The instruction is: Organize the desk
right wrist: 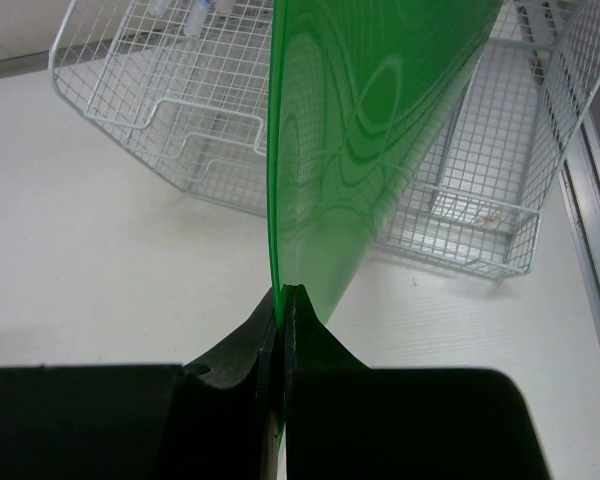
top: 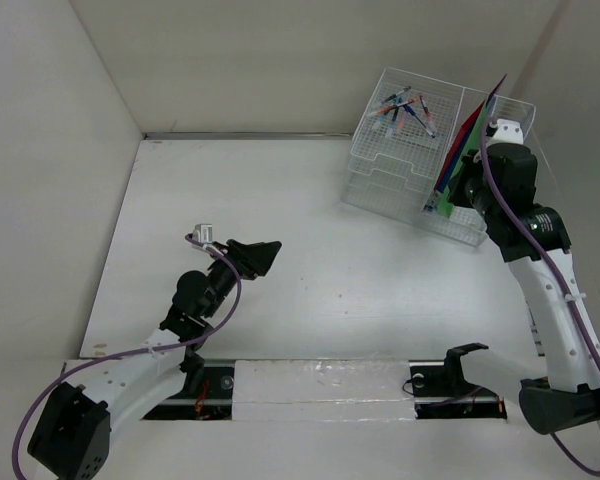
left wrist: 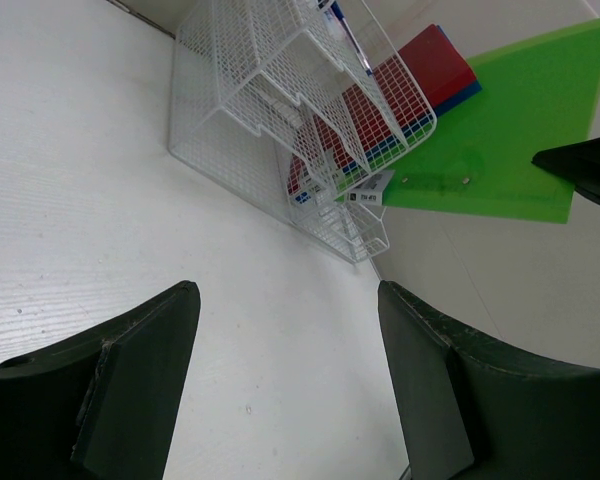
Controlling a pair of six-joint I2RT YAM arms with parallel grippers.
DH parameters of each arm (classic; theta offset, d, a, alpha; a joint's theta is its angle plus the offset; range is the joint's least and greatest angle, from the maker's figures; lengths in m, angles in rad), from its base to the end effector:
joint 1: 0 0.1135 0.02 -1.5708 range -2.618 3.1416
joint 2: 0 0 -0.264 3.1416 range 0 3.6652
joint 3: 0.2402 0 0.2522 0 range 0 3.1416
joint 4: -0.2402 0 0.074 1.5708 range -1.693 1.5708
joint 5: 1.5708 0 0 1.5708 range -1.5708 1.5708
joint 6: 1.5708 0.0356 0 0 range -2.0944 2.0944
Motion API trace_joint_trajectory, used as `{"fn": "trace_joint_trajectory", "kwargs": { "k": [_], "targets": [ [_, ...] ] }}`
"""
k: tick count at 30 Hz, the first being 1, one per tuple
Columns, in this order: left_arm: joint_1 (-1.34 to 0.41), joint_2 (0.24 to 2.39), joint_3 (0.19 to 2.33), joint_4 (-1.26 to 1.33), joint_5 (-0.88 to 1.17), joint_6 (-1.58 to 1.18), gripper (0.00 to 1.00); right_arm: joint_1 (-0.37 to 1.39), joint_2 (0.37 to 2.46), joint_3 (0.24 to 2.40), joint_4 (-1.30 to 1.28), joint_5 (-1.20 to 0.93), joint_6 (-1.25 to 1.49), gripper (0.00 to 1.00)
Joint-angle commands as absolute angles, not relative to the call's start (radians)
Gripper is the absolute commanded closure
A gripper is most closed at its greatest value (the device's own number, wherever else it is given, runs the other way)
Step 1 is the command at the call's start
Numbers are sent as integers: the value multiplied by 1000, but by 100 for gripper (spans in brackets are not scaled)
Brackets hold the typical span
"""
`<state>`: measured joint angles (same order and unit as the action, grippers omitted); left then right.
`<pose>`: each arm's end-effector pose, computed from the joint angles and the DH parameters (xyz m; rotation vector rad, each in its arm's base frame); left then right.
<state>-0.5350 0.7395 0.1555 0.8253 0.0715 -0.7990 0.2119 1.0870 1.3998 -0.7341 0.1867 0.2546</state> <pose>0.1439 -0.0882 0.2326 -0.1232 1.4227 -1.1661 0.2079 0.0380 0.4351 0.1625 1.9795 0.1162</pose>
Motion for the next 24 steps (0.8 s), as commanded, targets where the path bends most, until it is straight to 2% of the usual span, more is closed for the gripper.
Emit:
{"fn": "trace_joint_trajectory", "kwargs": {
  "k": [1, 7, 24],
  "targets": [
    [-531, 735, 140, 884, 83, -799, 32, 247, 1075, 1459, -632, 115, 261, 100],
    [-531, 729, 141, 881, 81, -796, 32, 224, 1080, 1440, -614, 58, 256, 100],
    [-531, 732, 141, 885, 86, -796, 32, 321, 1071, 1525, -670, 178, 256, 100]
  ]
}}
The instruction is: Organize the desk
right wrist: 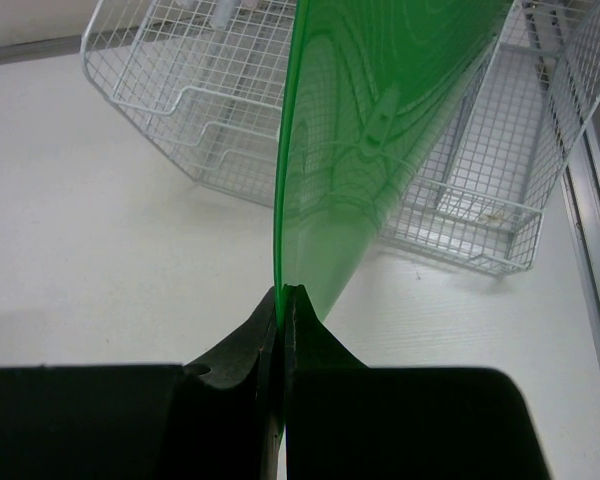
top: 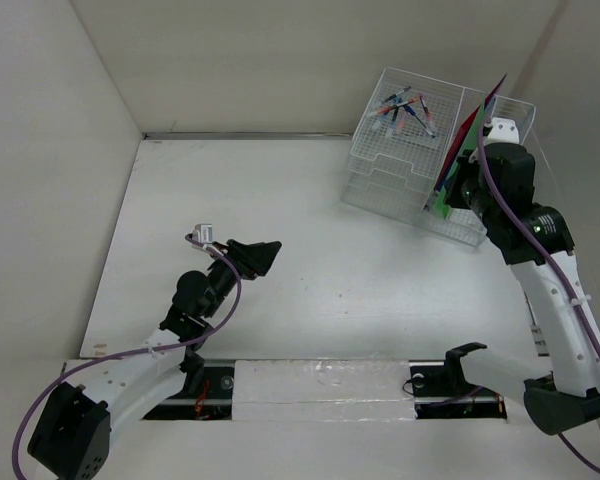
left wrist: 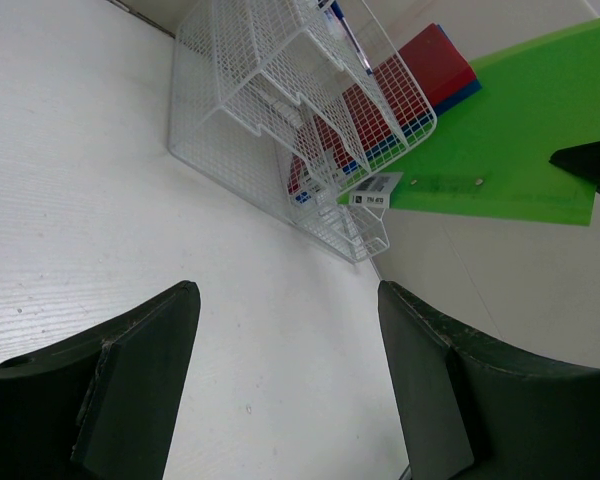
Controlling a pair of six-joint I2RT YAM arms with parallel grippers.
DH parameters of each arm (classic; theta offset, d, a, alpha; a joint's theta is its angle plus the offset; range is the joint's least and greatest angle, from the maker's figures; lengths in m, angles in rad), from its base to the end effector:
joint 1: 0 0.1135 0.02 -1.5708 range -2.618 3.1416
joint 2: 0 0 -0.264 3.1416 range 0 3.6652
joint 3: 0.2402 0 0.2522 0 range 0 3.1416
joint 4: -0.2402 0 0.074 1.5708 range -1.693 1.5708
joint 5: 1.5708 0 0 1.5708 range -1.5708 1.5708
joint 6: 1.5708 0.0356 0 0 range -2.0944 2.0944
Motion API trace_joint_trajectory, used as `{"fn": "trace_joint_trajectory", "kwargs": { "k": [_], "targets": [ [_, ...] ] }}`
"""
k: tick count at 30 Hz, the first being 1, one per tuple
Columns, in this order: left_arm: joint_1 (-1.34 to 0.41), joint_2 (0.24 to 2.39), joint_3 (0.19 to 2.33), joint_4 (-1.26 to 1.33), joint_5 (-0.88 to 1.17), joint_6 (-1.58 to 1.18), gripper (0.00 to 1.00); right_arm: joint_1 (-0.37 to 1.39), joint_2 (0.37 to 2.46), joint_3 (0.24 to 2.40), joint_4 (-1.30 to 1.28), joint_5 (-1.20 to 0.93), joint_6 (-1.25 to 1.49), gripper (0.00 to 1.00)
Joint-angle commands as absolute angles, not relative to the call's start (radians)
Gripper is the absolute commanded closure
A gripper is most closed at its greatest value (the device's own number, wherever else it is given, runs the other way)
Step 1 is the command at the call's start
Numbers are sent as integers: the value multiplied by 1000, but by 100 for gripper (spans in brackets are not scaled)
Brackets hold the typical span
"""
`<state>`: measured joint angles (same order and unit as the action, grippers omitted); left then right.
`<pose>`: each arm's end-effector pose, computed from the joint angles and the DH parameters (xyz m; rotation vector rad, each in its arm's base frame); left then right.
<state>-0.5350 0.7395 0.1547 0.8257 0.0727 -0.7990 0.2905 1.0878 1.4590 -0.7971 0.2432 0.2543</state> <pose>0.1438 -0.0882 0.2323 -0.1222 1.4234 -1.1668 0.1967 0.0499 0.4472 0.1200 1.9814 0.1102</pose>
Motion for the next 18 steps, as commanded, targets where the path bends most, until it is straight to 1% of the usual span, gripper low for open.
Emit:
{"fn": "trace_joint_trajectory", "kwargs": {
  "k": [1, 11, 18],
  "targets": [
    [-531, 732, 140, 882, 83, -798, 32, 321, 1071, 1525, -666, 176, 256, 100],
    [-531, 730, 141, 882, 81, -796, 32, 302, 1086, 1574, -681, 181, 239, 100],
    [-531, 729, 140, 881, 80, -795, 32, 216, 1117, 1572, -663, 121, 218, 100]
  ]
}}
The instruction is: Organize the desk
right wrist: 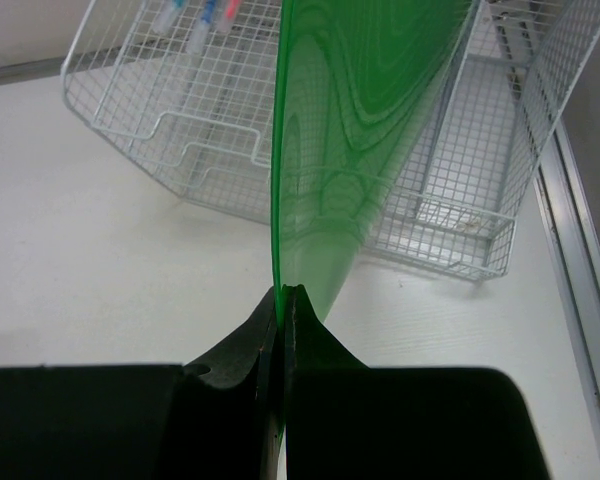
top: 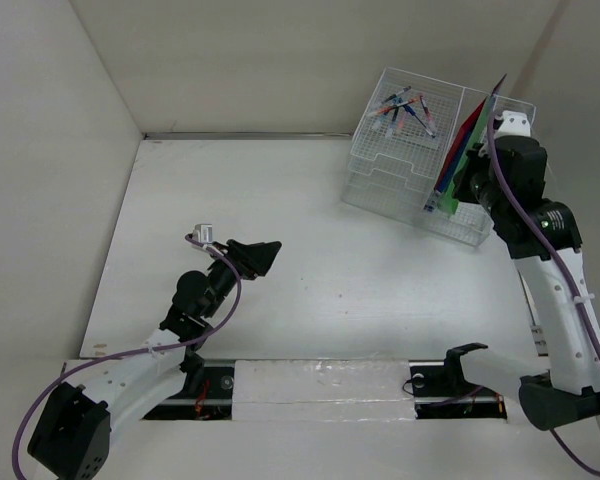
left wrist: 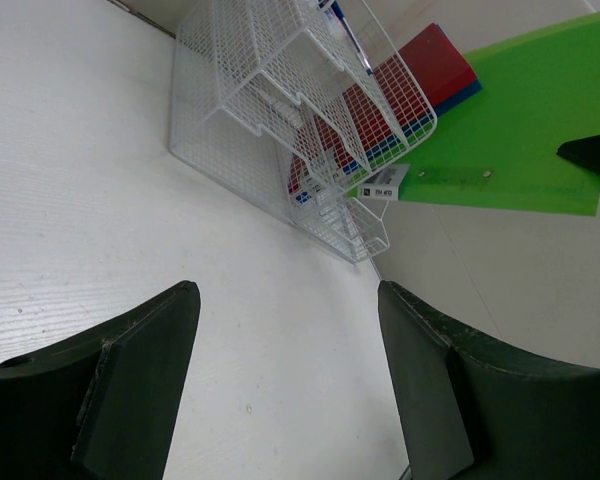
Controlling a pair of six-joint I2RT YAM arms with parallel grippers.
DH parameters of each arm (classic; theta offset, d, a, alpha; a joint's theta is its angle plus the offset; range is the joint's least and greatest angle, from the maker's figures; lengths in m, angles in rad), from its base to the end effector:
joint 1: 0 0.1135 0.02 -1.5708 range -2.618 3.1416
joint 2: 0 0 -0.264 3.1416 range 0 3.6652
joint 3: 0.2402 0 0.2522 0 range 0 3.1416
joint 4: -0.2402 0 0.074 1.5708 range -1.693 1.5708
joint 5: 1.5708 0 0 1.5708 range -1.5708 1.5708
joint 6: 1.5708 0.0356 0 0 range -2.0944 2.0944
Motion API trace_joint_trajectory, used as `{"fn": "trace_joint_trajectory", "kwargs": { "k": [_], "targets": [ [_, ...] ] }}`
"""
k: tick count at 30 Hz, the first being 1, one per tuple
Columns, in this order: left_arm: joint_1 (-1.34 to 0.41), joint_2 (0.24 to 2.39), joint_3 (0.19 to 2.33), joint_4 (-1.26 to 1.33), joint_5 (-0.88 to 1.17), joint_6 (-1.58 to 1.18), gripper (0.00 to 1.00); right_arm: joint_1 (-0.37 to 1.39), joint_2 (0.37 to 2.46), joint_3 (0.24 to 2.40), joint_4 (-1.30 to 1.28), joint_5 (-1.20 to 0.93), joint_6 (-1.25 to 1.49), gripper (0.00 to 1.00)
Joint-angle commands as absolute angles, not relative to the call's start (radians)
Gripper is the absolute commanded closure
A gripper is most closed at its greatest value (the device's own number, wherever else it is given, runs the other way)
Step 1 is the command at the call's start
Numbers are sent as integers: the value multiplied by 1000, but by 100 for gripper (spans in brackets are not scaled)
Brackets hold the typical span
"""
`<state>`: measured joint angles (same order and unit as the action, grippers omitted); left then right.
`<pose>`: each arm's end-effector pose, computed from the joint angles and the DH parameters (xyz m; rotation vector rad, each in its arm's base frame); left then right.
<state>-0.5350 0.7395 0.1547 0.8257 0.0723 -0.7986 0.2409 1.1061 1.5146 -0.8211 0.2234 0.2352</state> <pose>0.1438 -0.0882 0.2323 -0.1223 1.4233 -1.1662 0.1983 0.0406 0.4583 0.1388 1.9687 0.0889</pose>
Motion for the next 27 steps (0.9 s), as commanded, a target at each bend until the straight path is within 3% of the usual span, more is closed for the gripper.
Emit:
{"fn": "trace_joint_trajectory", "kwargs": {
  "k": [1, 17, 27],
  "targets": [
    [-531, 729, 141, 881, 78, -795, 32, 190, 1124, 1572, -654, 106, 213, 100],
    [-531, 735, 141, 882, 80, -795, 32, 46, 1221, 1583, -557, 8, 219, 100],
    [-531, 749, 141, 887, 81, -795, 32, -139, 1331, 1669, -552, -277, 253, 100]
  ]
}}
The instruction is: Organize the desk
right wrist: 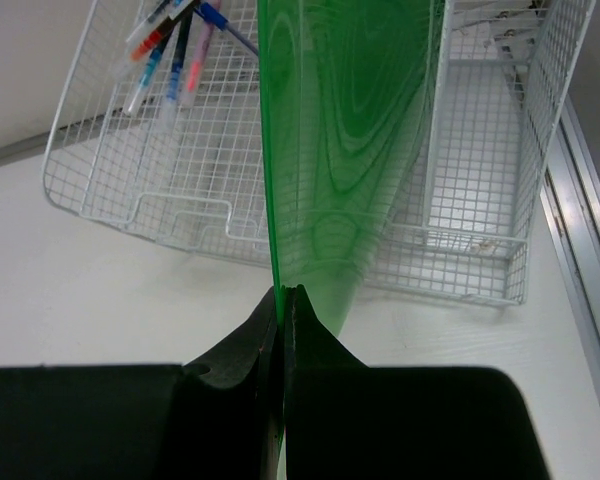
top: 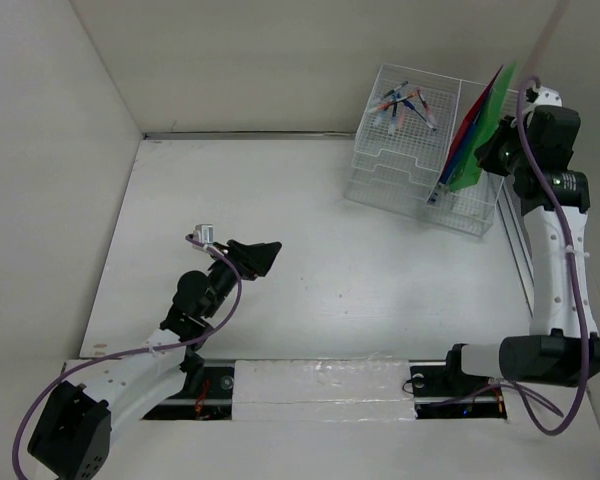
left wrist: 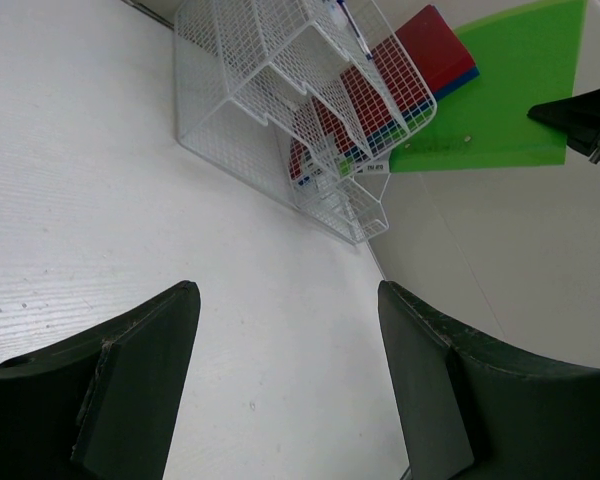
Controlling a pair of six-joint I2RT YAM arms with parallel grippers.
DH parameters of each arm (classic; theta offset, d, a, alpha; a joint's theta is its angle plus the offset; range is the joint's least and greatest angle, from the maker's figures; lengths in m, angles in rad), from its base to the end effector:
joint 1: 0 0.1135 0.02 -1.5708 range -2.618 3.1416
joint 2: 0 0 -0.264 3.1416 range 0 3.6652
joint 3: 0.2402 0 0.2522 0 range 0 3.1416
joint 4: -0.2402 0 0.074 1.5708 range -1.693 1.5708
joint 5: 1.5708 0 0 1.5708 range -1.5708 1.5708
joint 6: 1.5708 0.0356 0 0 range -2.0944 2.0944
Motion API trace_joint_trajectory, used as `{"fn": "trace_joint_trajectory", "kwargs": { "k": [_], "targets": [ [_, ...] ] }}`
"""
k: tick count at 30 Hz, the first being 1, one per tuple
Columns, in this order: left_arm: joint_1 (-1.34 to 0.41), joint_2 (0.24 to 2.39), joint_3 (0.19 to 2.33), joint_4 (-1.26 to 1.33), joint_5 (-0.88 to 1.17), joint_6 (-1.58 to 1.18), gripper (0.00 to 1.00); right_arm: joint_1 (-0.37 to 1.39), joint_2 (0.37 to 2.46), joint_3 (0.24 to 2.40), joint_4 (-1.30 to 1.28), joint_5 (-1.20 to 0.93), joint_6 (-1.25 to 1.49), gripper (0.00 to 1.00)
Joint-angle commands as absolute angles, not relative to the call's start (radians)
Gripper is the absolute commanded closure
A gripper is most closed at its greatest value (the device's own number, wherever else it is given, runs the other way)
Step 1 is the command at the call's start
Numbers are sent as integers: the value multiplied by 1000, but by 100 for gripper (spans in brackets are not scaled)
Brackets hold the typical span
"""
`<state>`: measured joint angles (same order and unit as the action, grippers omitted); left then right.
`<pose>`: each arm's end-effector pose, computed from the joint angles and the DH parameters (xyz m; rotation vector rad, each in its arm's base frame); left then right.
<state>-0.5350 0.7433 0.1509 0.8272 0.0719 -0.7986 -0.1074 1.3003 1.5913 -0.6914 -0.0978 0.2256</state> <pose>0.1440 -0.0883 0.2306 -0.1236 1.4296 -1.1641 0.2665 -0.0252 0.4530 0.2638 1.9555 0.1735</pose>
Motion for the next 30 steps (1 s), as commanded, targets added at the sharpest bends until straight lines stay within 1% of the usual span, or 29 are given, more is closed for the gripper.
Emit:
{"fn": "trace_joint_trajectory", "kwargs": {
  "k": [1, 2, 6, 16, 25, 30],
  "targets": [
    [-531, 750, 143, 890, 81, -795, 32, -152, 1351, 1684, -558, -310, 262, 100],
    [-531, 756, 143, 893, 81, -795, 32, -173, 1367, 1709, -560, -358, 274, 100],
    [-531, 761, 143, 896, 84, -796, 32, -183, 1374, 1743, -561, -397, 290, 100],
    [-531, 773, 141, 904, 86, -798, 32, -204, 1393, 1763, -578, -399, 290, 100],
    [-531, 784, 143, 907, 86, -796, 33, -213, 1419, 1845, -606, -397, 293, 100],
    [-531, 785, 143, 907, 83, -795, 33, -213, 1425, 1848, -601, -390, 295, 100]
  ]
}}
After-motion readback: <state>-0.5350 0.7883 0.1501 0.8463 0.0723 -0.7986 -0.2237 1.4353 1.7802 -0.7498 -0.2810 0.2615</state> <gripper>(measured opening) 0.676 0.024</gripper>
